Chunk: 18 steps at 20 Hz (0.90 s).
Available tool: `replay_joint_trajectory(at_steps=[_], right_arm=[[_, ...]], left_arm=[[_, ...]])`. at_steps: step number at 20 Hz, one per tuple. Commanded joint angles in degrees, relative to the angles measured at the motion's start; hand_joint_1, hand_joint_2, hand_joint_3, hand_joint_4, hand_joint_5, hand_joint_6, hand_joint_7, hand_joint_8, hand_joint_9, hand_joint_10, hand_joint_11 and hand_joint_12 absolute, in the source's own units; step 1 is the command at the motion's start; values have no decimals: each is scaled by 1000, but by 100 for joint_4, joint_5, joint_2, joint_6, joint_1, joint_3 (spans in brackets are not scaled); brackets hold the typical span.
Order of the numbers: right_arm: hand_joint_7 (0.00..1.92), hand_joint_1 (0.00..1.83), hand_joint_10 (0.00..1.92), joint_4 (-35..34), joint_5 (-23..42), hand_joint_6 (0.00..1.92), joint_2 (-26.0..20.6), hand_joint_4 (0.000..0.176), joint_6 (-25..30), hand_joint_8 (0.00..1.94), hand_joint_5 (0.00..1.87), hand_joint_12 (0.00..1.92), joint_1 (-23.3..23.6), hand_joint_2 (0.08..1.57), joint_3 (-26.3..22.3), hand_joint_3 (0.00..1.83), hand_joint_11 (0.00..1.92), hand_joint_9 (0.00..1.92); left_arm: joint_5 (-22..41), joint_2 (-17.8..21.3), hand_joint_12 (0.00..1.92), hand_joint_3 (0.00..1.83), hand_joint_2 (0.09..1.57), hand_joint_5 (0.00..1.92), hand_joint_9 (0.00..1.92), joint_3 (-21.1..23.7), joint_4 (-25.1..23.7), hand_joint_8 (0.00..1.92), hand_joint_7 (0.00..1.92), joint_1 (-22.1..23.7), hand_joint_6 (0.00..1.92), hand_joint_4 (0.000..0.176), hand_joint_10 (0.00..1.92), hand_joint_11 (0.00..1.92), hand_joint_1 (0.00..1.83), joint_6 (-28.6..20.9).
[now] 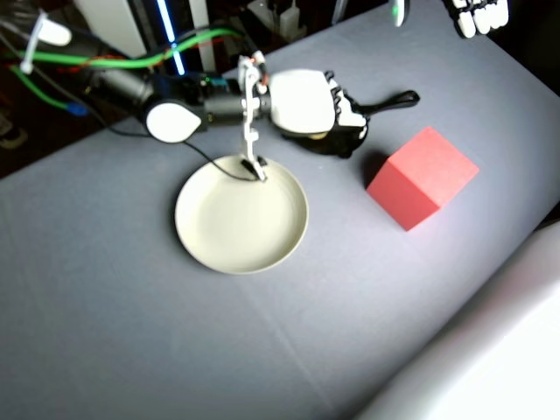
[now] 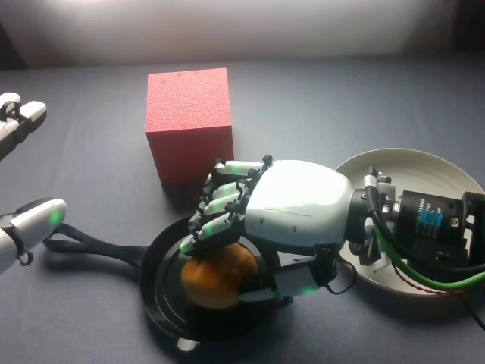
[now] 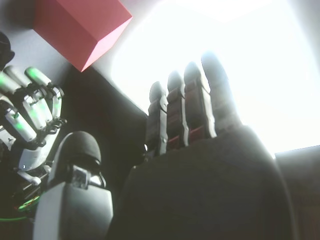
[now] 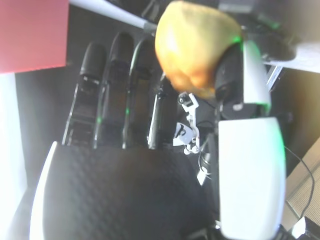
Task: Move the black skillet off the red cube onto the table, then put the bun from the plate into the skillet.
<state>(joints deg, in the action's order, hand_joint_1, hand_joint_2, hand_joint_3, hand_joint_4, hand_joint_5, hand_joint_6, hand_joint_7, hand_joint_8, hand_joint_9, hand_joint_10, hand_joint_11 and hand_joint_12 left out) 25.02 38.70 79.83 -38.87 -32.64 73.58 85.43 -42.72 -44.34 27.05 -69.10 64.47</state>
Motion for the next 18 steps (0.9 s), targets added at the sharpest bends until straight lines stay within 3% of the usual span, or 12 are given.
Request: replay_joint_trajectory(at_steps=[1, 2, 4, 6, 8, 9, 10, 13, 14, 15, 16, 18], right_arm=[[475, 874, 100, -150, 710, 0, -1, 84, 8, 36, 567, 990, 82, 1077, -42, 0, 0, 442], [446, 846, 78, -198, 772, 0, -1, 85, 8, 16, 523, 1017, 82, 1068, -84, 0, 0, 418], [285, 796, 9, -351, 1011, 1, -185, 101, 8, 0, 377, 822, -11, 1007, -190, 0, 0, 276], [163, 734, 0, -598, 1346, 0, -520, 86, 9, 0, 242, 726, -185, 950, -304, 0, 0, 189], [98, 920, 0, -1128, 2016, 1, -961, 87, 50, 0, 209, 695, -461, 875, -409, 0, 0, 167], [42, 948, 0, -1227, 2165, 1, -1042, 110, 75, 0, 158, 138, -521, 852, -425, 0, 0, 33], [8, 949, 0, -1399, 2434, 0, -1184, 120, 130, 0, 44, 27, -635, 880, -455, 10, 0, 6], [0, 829, 0, -2051, 3430, 0, -1638, 165, 166, 0, 0, 0, -1107, 864, -623, 0, 0, 0], [0, 855, 0, -2253, 3745, 6, -1763, 166, 166, 0, 17, 0, -1279, 817, -684, 0, 0, 0], [0, 778, 0, -2486, 4093, 4, -1894, 174, 165, 0, 37, 0, -1494, 773, -747, 0, 0, 0], [0, 777, 0, -2694, 4386, 0, -1981, 139, 157, 0, 7, 0, -1669, 798, -806, 4, 0, 0], [3, 745, 0, -3138, 5086, 13, -2185, 152, 107, 1, 36, 0, -2086, 794, -962, 2, 0, 0]], left_arm=[[740, -19, 256, 0, 1264, 186, 114, -3, 9, 1, 173, -4, 1, 19, 0, 0, 141, -5], [752, -41, 251, 0, 1259, 192, 117, -3, 25, 3, 179, -15, 3, 24, 1, 0, 155, -20], [800, -56, 264, 1, 1260, 194, 116, 0, 42, 1, 177, -48, 2, 34, 0, 0, 147, -66], [902, -50, 179, 1, 1269, 189, 93, 21, 52, 1, 167, -108, 2, 29, 2, 0, 171, -100], [1099, -87, 146, 0, 1247, 169, 84, 36, 69, 0, 155, -146, 0, 13, 0, 0, 157, -162], [1133, -97, 172, 0, 1243, 160, 83, 36, 69, 1, 148, -146, 1, 13, 0, 0, 158, -174], [1193, -113, 224, 0, 1214, 173, 86, 35, 55, 0, 144, -146, 2, 40, 0, 0, 157, -197], [1369, -128, 259, 0, 1161, 226, 97, 38, -105, 1, 149, -113, 8, 71, 1, 0, 204, -310], [1370, -130, 223, 0, 1174, 227, 94, 27, -173, 0, 142, -61, 4, 66, 0, 0, 199, -313], [1371, -140, 384, 1, 1276, 228, 164, 13, -242, 1, 227, -1, 1, 61, 6, 0, 176, -313], [1371, -151, 460, 0, 1281, 196, 201, -2, -302, 3, 261, 63, 0, 84, 10, 0, 183, -313], [1371, -186, 626, 0, 1229, 102, 264, -51, -482, 2, 284, 224, 0, 48, 16, 0, 232, -326]])
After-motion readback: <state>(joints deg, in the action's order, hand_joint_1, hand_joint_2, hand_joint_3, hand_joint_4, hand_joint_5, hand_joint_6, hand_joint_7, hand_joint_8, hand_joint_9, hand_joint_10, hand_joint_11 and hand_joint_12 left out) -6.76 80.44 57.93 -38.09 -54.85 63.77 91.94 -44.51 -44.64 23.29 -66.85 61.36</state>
